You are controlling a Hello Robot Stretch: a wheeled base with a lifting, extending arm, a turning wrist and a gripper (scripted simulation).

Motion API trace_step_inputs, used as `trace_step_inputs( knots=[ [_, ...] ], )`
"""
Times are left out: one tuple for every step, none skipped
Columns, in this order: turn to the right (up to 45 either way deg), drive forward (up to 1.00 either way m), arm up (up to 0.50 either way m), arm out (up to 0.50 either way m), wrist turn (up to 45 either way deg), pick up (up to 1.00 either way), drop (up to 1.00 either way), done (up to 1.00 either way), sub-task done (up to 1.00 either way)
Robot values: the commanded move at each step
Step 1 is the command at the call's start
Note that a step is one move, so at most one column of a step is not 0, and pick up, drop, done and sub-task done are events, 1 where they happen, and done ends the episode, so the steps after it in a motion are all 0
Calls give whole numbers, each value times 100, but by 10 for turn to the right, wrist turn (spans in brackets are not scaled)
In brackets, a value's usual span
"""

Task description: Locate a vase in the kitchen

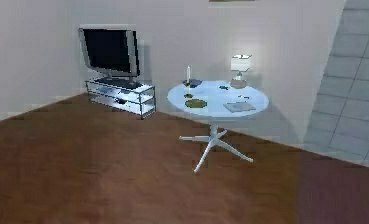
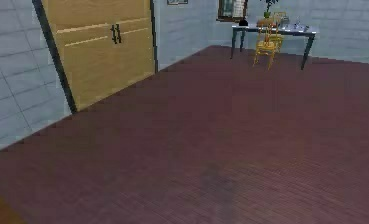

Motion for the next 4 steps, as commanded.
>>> trace_step_inputs(
  knots=[
    [450,0,0,0,0,0,0,0,0],
    [450,0,0,0,0,0,0,0,0],
    [300,0,0,0,0,0,0,0,0],
    [0,100,0,0,0,0,0,0,0]
  ],
)
